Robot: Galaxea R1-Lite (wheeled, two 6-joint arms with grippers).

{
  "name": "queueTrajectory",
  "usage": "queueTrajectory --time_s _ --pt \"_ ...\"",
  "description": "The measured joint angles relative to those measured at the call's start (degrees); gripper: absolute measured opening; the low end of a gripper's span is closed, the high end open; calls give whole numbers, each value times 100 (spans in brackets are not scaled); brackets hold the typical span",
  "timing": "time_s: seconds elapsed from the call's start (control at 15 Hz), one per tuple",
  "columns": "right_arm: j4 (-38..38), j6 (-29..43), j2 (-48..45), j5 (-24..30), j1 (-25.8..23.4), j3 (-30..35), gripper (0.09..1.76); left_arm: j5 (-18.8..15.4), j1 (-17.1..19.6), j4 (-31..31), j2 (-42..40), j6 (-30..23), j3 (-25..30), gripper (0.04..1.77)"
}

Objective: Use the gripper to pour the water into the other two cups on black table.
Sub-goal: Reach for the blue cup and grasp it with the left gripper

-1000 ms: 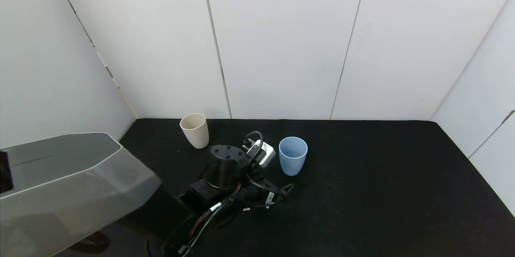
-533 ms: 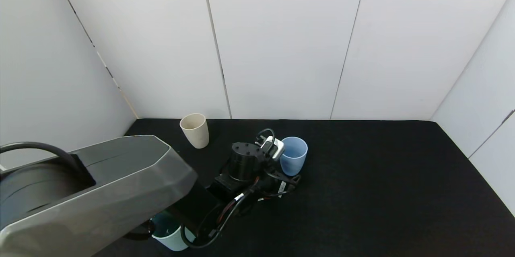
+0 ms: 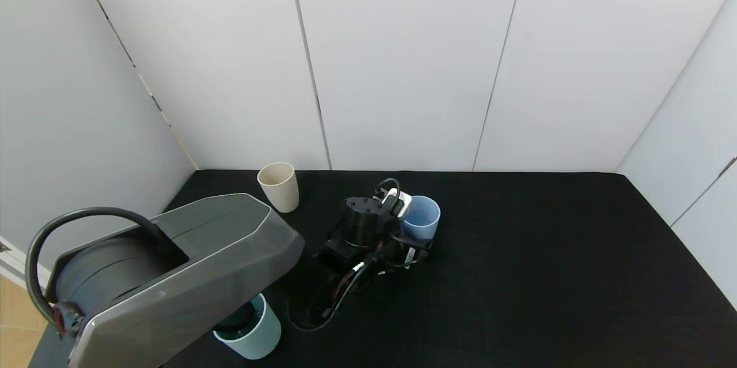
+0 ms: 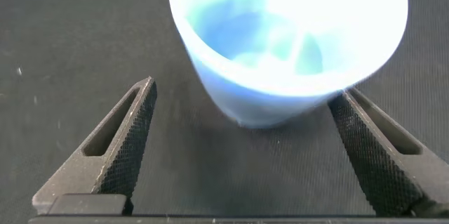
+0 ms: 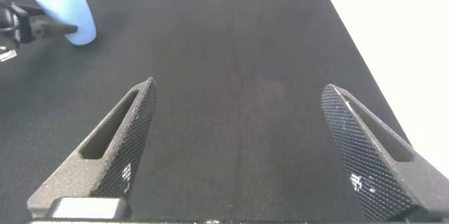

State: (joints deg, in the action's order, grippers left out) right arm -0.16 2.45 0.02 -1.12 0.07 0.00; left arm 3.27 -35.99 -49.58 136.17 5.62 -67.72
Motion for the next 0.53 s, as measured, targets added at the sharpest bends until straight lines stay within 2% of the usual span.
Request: queueTrajectory --time_s 0.53 --pt "0 0 0 0 0 0 171 -13 -11 278 168 5 -670 172"
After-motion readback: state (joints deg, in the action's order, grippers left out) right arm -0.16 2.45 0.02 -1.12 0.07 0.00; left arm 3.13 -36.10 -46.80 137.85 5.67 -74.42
